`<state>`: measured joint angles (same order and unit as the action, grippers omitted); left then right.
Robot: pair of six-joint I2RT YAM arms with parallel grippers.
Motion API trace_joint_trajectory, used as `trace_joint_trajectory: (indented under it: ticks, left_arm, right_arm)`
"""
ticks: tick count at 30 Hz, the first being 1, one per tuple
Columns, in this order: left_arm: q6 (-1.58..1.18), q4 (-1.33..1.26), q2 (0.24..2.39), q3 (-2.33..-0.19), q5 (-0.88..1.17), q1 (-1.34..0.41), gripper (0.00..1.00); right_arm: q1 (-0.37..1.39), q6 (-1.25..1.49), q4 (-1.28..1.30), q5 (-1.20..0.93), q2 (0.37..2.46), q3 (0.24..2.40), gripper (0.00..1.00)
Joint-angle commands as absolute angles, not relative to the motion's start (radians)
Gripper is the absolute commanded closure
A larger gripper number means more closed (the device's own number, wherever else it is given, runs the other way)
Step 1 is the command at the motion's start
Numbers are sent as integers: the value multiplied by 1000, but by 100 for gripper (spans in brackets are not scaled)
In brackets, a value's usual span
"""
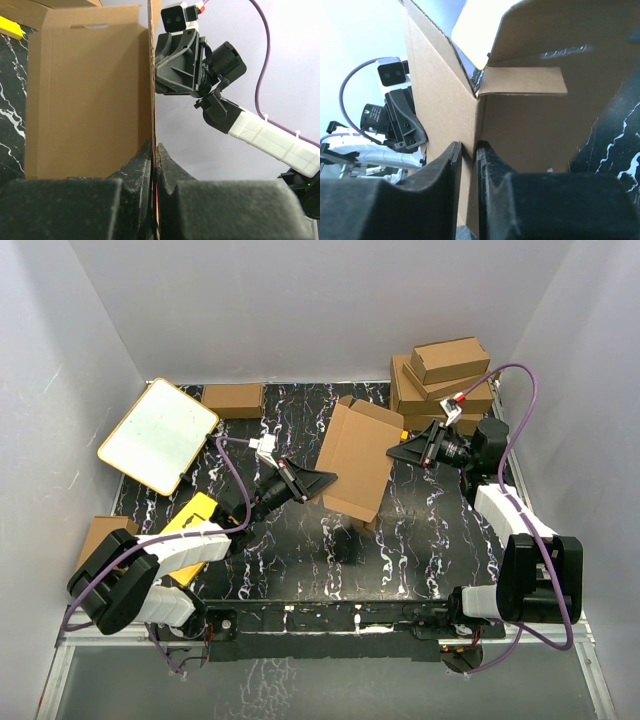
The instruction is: Fold the paper box
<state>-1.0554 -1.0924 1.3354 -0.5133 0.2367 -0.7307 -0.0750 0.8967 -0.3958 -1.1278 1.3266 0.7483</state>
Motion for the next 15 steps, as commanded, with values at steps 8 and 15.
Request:
trace_joint_trajectory:
  ticks: [8,15]
  left_arm:
    - [-1042,-1079,1293,-527,269,-716,100]
    - [-1088,-1084,1219,-484,334,-613,100]
  right_arm:
    - [-82,882,-403,-1124,1316,789,92]
    - [-87,739,-390,-1230,1308,801,61]
